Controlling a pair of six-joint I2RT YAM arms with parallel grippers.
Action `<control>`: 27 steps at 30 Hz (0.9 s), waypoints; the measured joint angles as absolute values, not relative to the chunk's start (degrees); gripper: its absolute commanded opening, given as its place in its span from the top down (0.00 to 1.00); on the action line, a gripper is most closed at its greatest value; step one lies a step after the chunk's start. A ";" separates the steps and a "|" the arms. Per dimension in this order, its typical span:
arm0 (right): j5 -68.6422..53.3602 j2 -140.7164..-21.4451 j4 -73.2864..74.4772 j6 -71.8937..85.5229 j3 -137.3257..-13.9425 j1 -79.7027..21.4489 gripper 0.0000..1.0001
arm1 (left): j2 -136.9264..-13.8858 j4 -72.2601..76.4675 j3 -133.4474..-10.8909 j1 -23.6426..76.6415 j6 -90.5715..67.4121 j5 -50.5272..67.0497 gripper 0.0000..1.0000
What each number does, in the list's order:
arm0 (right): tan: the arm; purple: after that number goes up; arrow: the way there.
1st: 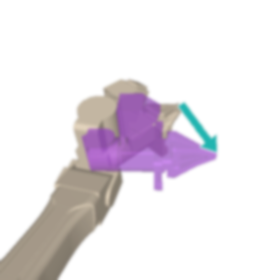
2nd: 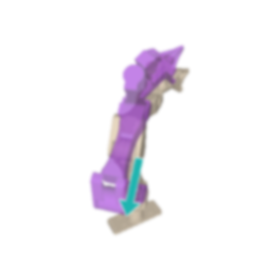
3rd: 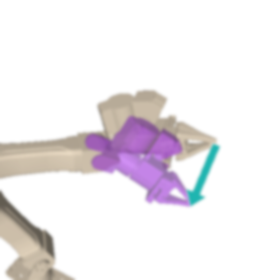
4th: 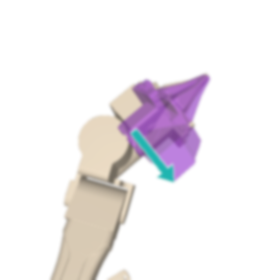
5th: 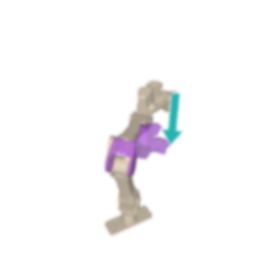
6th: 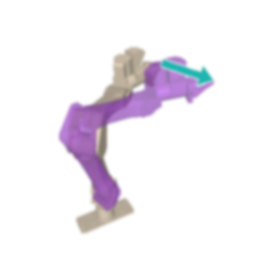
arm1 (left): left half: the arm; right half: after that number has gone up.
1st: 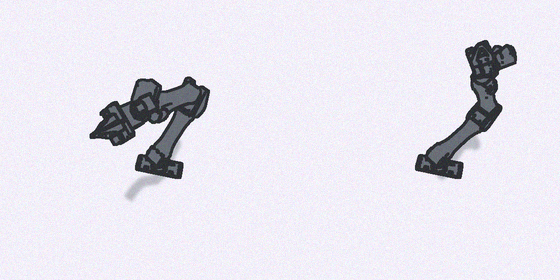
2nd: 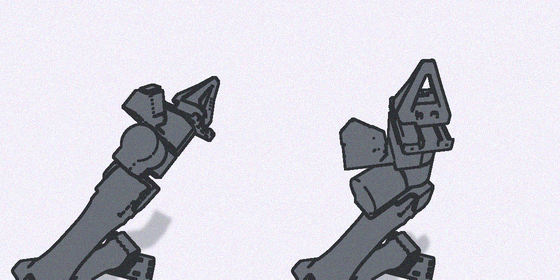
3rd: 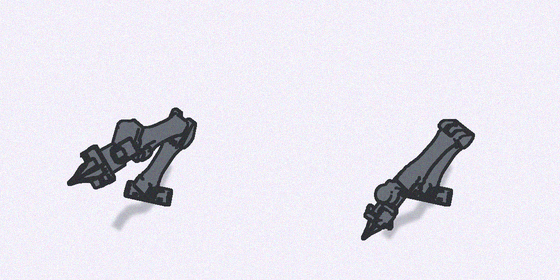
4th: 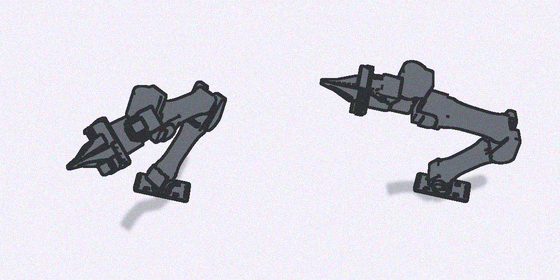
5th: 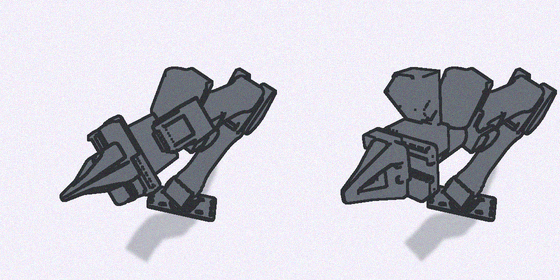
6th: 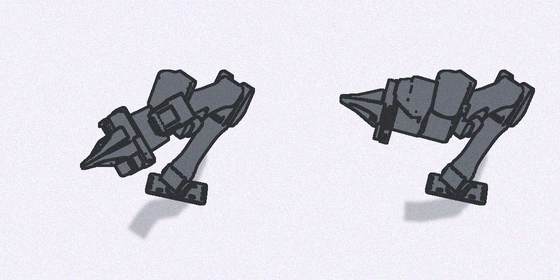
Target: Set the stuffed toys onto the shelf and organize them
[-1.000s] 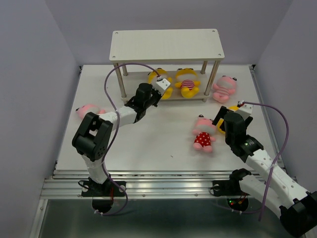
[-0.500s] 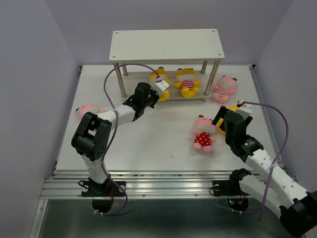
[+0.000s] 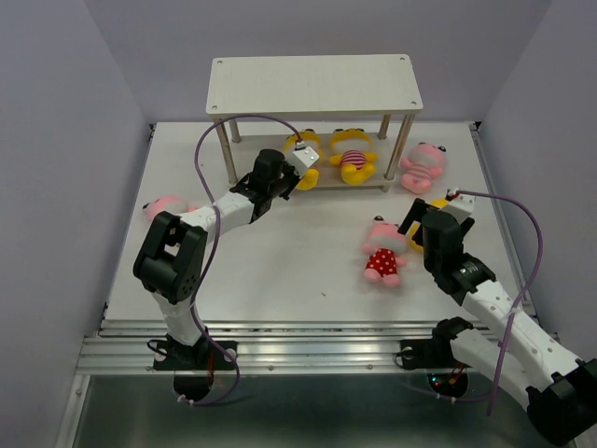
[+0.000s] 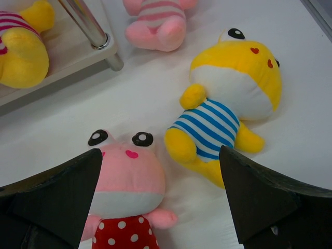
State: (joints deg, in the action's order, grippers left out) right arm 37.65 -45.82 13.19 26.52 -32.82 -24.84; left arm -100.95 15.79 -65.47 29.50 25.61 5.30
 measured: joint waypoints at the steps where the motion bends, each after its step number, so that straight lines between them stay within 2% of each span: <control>1: 37.63 -45.82 13.19 26.52 -32.82 -24.84 0.00 | -100.95 15.53 -65.89 29.50 25.63 5.28 0.76; 5: 37.50 -45.82 13.13 26.50 -32.82 -24.84 0.00 | -100.95 14.98 -66.63 29.50 25.34 5.43 0.73; 8: 37.50 -45.82 12.97 26.46 -32.82 -24.84 0.00 | -100.95 14.52 -66.70 29.50 25.21 5.43 0.67; 16: 37.43 -45.80 12.86 26.35 -32.82 -24.84 0.00 | -100.95 13.45 -67.22 29.50 24.01 5.39 0.49; 17: 37.41 -45.80 12.84 26.35 -32.82 -24.84 0.00 | -100.95 13.43 -67.35 29.50 23.70 5.39 0.43; 21: 37.17 -45.80 12.84 26.35 -32.82 -24.84 0.00 | -100.73 13.23 -67.55 29.50 22.59 5.56 0.40; 22: 37.08 -45.80 12.82 26.35 -32.80 -24.84 0.00 | -100.53 13.21 -67.55 29.50 22.39 5.63 0.29; 24: 37.01 -45.80 12.82 26.35 -32.80 -24.84 0.00 | -100.07 12.99 -67.55 29.50 21.87 5.85 0.27; 26: 36.99 -45.78 12.82 26.35 -32.80 -24.84 0.00 | -99.42 12.88 -67.55 29.50 21.34 6.02 0.17; 27: 36.93 -45.78 12.82 26.35 -32.77 -24.84 0.00 | -98.94 12.88 -67.55 29.50 21.17 6.04 0.17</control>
State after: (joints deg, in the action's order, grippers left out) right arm 36.93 -45.78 12.82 26.35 -32.77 -24.84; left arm -98.94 12.88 -67.55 29.50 21.17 6.04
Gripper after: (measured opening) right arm 0.998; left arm 0.786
